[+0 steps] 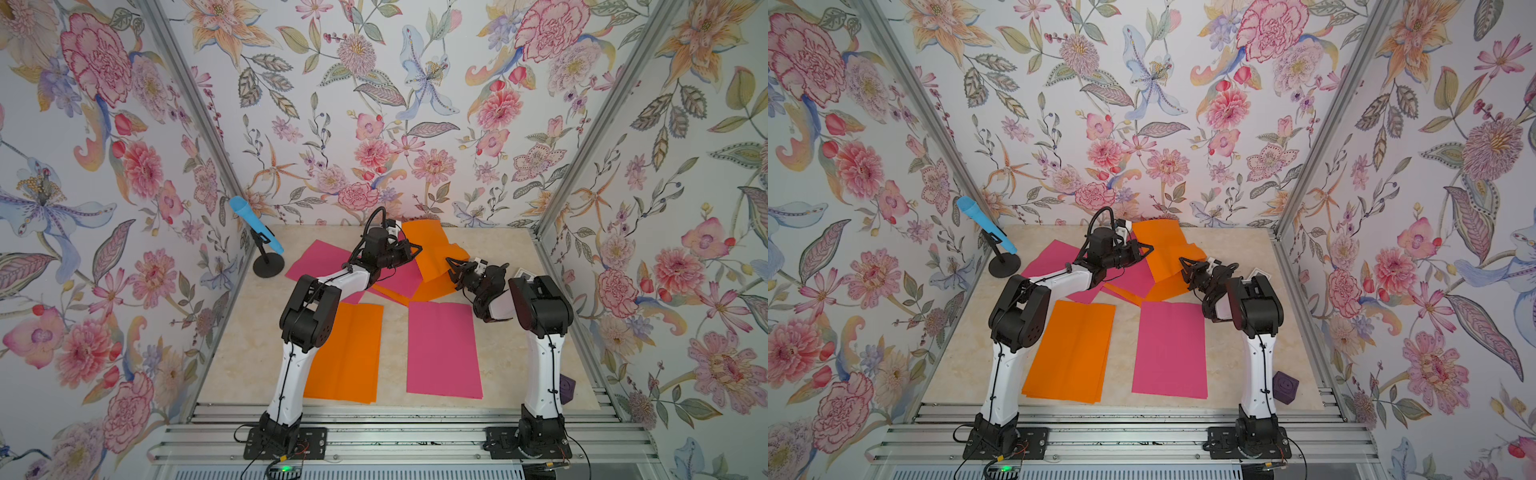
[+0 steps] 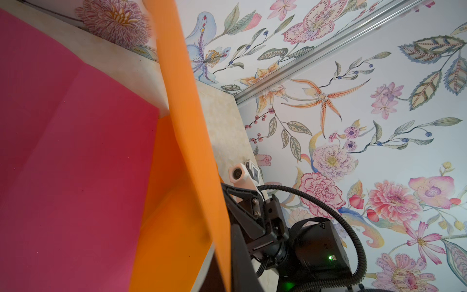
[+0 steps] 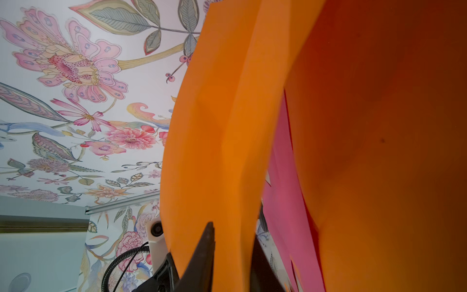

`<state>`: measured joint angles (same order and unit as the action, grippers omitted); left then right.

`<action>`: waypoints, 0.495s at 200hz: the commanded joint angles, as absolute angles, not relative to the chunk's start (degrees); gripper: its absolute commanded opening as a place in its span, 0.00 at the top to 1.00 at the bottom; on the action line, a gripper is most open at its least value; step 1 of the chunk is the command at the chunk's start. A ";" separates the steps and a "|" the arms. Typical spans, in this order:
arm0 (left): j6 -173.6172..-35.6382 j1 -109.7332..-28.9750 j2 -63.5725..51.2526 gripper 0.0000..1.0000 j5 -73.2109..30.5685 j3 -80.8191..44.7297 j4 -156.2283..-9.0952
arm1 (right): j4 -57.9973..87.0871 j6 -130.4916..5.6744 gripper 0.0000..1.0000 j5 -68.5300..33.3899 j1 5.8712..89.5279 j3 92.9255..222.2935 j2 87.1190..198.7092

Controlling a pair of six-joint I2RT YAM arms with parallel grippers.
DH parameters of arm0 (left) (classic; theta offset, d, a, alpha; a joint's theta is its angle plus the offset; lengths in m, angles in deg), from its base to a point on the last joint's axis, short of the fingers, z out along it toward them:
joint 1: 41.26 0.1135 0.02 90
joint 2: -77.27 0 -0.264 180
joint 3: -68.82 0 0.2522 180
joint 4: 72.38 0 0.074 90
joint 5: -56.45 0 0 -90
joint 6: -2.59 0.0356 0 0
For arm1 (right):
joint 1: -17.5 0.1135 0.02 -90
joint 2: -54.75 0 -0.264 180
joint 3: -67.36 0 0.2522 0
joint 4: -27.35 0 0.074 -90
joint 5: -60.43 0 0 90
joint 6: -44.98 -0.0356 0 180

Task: Sort the scattered colored papers by color
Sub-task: Pick up the colored paper.

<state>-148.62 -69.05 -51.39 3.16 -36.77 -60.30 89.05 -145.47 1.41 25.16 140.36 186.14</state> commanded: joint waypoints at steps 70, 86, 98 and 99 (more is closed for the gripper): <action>-140.52 -65.70 -38.98 0.06 -2.21 -25.10 -70.09 | 68.56 -134.48 1.00 10.16 22.71 139.68 177.09; -137.22 -64.60 -35.12 0.05 -4.97 -22.51 -74.06 | 60.68 -129.47 1.00 13.01 22.68 142.88 174.98; -134.06 -64.16 -32.35 0.01 -7.64 -21.19 -78.05 | 53.12 -125.00 1.00 15.25 22.89 145.91 173.16; -133.76 -64.18 -31.99 0.01 -8.03 -21.12 -78.41 | 52.74 -124.52 1.00 15.39 22.96 146.25 173.02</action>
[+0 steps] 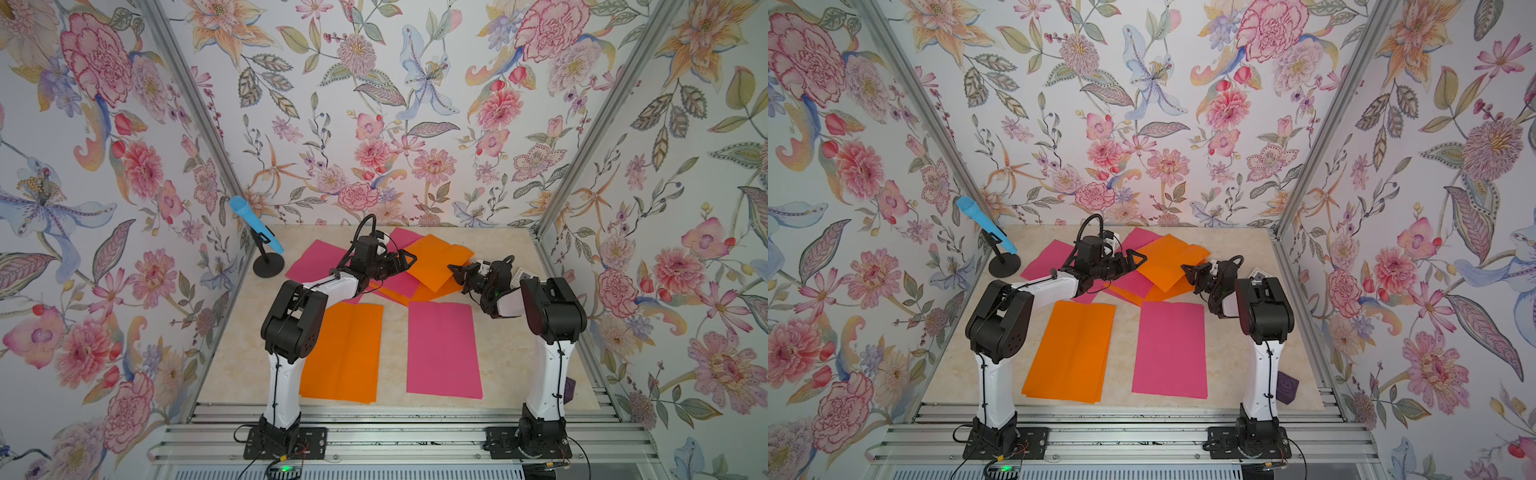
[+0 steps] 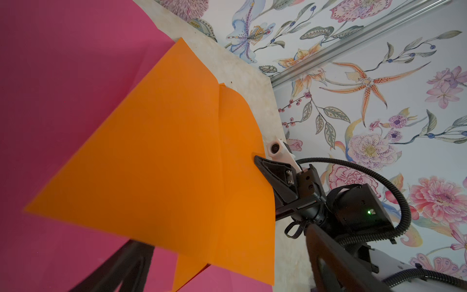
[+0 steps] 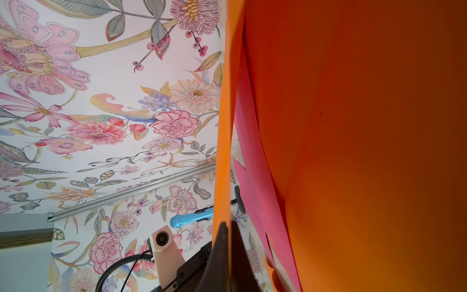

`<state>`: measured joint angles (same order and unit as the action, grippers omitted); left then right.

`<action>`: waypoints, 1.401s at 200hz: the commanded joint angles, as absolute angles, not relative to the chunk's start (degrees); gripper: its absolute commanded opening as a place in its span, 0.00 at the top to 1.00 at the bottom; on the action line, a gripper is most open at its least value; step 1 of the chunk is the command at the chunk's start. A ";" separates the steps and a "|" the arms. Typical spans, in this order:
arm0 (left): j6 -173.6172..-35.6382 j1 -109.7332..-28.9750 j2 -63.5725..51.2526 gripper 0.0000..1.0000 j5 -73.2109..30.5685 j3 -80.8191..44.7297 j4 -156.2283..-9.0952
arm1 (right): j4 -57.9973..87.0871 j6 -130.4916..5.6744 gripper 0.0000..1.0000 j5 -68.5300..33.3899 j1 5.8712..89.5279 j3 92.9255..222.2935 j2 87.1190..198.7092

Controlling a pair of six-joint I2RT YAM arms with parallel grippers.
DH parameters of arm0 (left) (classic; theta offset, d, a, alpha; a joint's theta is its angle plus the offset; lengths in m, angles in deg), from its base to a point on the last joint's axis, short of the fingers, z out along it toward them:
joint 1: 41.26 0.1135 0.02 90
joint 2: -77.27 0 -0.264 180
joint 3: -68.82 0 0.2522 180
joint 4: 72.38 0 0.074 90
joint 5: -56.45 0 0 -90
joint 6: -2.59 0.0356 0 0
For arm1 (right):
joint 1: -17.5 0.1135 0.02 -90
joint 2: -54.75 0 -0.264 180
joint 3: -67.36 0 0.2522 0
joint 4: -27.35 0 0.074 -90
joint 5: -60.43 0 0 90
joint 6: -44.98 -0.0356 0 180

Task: Sort the scattered colored papers by color
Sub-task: Pick up the colored paper, then place the colored paper.

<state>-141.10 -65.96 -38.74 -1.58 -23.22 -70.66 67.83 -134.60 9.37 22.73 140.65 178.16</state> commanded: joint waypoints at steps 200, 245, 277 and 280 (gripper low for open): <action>-124.94 -54.18 14.05 0.00 -29.42 4.69 -95.97 | 21.15 -99.00 1.00 8.87 59.73 160.86 151.46; -125.46 -54.15 15.91 0.00 -29.09 6.16 -96.17 | 29.83 -100.91 1.00 1.92 65.77 151.06 151.86; -125.53 -54.05 16.05 0.00 -28.67 7.15 -95.75 | 40.74 -104.16 1.00 -3.20 68.32 140.24 154.47; -125.55 -54.02 16.04 0.00 -28.50 7.20 -95.64 | 41.81 -104.70 1.00 -3.34 68.56 139.53 155.23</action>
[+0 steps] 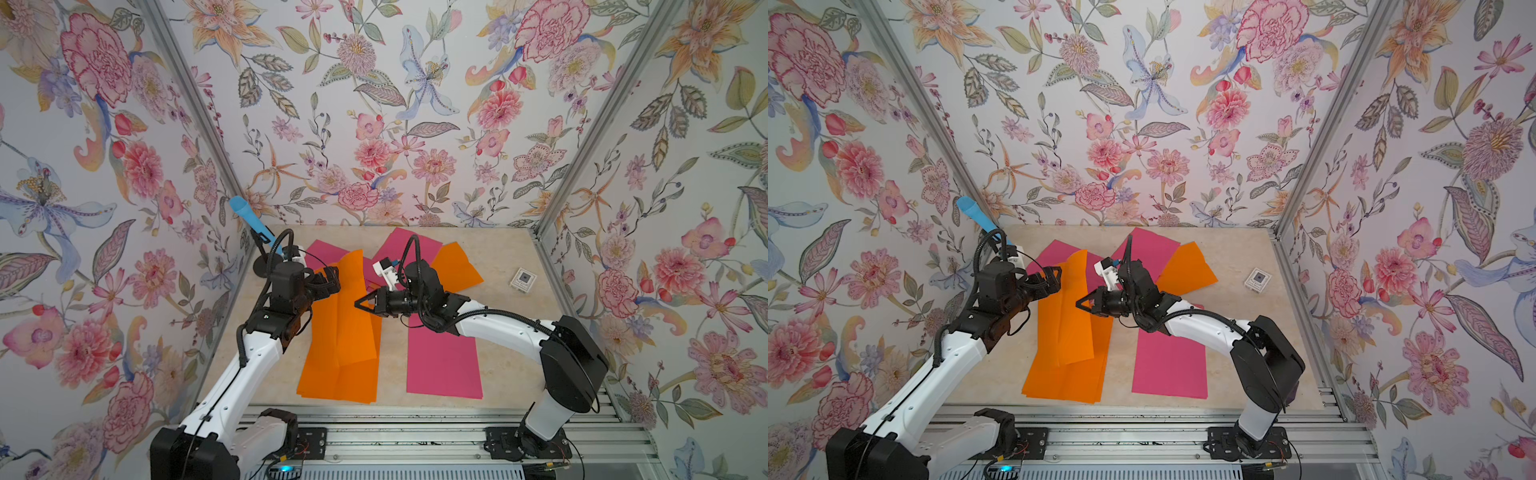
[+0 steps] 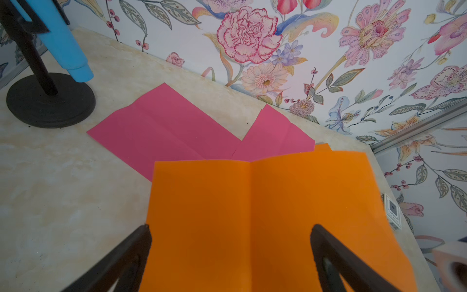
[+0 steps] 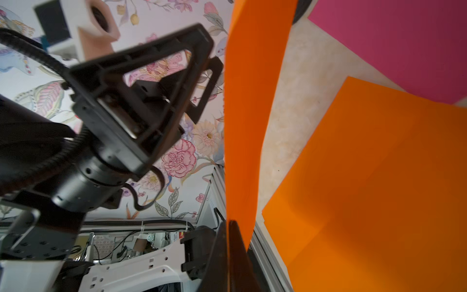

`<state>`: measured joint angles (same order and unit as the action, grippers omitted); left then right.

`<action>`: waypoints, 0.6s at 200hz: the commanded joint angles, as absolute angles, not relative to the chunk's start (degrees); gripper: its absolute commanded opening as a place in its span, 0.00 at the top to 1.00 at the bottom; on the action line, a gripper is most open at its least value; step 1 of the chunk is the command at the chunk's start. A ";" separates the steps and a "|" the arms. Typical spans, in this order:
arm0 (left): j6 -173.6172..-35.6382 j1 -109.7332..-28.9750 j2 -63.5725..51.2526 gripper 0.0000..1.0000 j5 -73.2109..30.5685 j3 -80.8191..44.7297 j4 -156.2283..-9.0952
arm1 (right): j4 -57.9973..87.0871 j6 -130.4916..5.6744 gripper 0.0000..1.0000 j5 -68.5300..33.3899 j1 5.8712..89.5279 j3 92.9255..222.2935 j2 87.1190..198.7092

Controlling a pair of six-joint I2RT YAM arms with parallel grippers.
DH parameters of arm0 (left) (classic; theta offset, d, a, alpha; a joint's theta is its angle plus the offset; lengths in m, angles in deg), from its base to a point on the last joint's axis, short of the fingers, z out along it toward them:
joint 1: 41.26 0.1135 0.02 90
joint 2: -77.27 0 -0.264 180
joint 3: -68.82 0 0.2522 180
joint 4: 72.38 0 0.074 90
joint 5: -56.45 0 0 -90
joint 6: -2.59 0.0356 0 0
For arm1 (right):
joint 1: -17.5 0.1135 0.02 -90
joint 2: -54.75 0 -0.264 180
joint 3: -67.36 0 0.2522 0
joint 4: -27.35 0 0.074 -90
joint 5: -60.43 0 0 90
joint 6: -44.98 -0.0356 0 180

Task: Sort the scattered colored papers by color
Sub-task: Place the colored paper.

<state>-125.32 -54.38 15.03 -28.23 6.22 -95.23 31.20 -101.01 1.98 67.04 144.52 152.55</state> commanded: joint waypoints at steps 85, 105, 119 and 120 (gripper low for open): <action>-126.08 -54.08 15.99 0.00 -27.13 8.26 -95.06 | 59.21 -113.40 1.00 -9.69 70.98 132.83 165.88; -126.09 -54.05 15.86 0.00 -26.87 8.30 -95.11 | 55.89 -113.16 1.00 -10.48 70.92 132.99 165.76; -126.21 -54.02 15.92 0.00 -26.46 8.30 -95.14 | 53.31 -113.04 1.00 -10.02 70.72 133.32 166.08; -126.23 -54.05 15.92 0.00 -26.40 8.30 -95.13 | 53.18 -113.05 1.00 -9.91 70.69 133.37 166.14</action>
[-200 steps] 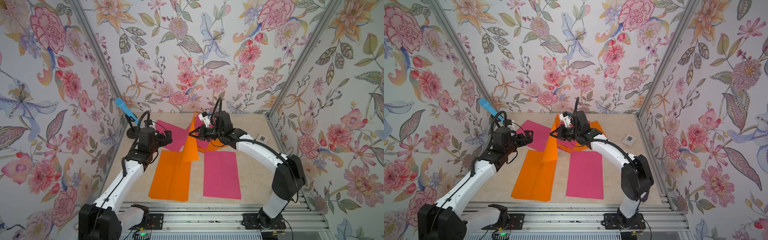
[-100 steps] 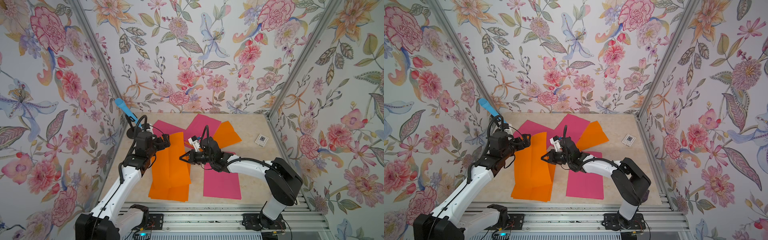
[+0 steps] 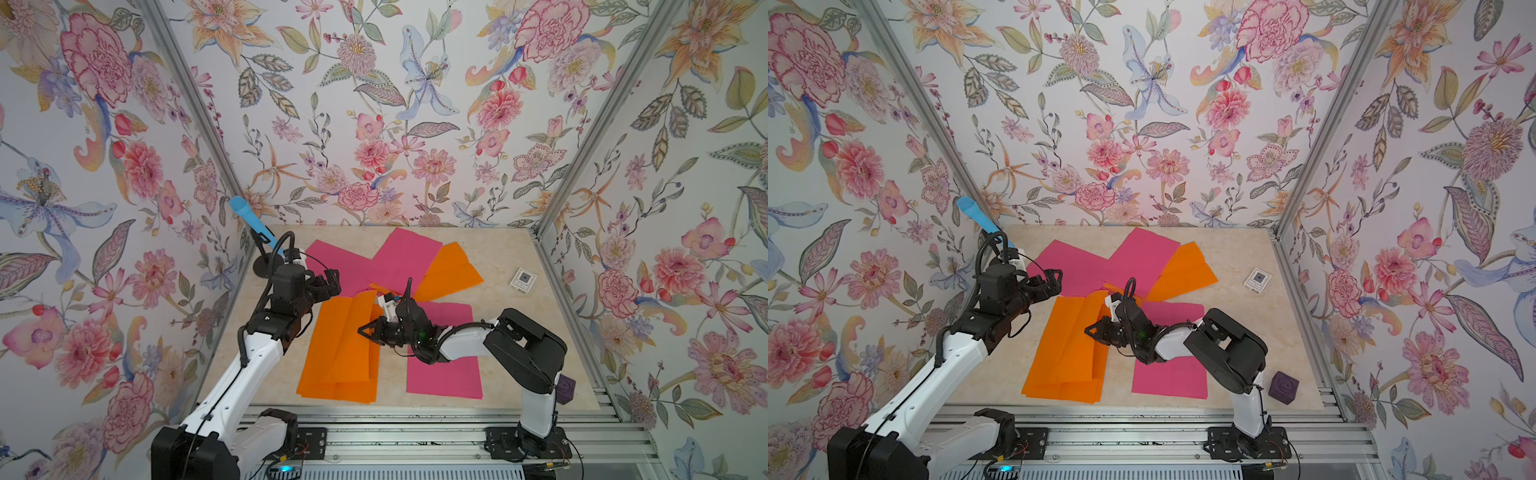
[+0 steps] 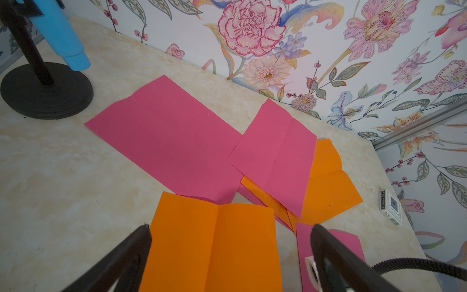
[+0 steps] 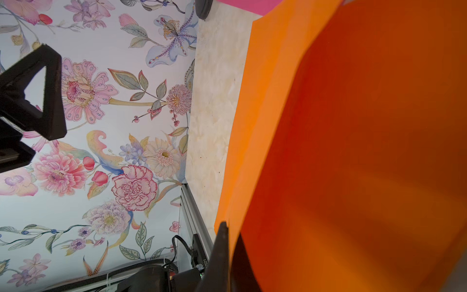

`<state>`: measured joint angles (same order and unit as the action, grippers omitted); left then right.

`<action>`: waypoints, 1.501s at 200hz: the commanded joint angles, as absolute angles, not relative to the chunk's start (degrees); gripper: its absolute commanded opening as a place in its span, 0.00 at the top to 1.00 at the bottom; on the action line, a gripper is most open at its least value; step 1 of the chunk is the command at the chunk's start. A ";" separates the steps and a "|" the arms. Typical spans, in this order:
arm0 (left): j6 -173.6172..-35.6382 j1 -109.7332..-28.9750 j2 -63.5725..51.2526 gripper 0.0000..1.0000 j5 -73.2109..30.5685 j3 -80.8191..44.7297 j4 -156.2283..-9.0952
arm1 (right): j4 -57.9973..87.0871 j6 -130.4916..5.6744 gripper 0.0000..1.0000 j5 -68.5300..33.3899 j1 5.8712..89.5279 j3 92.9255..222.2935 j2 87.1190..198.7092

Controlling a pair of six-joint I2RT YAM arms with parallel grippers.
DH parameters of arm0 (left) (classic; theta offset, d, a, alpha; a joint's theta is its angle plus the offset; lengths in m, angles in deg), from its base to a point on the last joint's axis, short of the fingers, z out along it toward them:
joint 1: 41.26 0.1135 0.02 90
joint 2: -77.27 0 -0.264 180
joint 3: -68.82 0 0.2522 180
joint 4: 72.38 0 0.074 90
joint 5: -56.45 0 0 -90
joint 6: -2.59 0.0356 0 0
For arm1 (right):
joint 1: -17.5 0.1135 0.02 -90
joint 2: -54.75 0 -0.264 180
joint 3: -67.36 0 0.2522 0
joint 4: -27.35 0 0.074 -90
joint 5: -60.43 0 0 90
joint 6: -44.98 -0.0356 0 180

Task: Sort the scattered colored papers by color
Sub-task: Place the colored paper.

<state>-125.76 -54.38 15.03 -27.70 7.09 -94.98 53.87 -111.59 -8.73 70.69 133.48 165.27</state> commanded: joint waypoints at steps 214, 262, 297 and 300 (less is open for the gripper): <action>-127.34 -54.06 16.12 0.00 -23.01 10.74 -93.62 | 33.52 -107.77 0.48 -9.07 71.98 133.70 160.10; -129.30 -56.29 17.49 0.00 -22.57 13.97 -93.18 | 11.91 -95.95 0.16 -17.35 71.66 136.28 151.45; -136.54 -66.83 18.76 0.00 -27.05 19.27 -92.97 | 11.57 -94.23 0.10 -17.16 65.43 129.24 144.77; -137.19 -67.74 18.80 0.00 -27.53 19.58 -93.40 | 11.56 -94.16 0.10 -17.05 64.71 128.75 144.23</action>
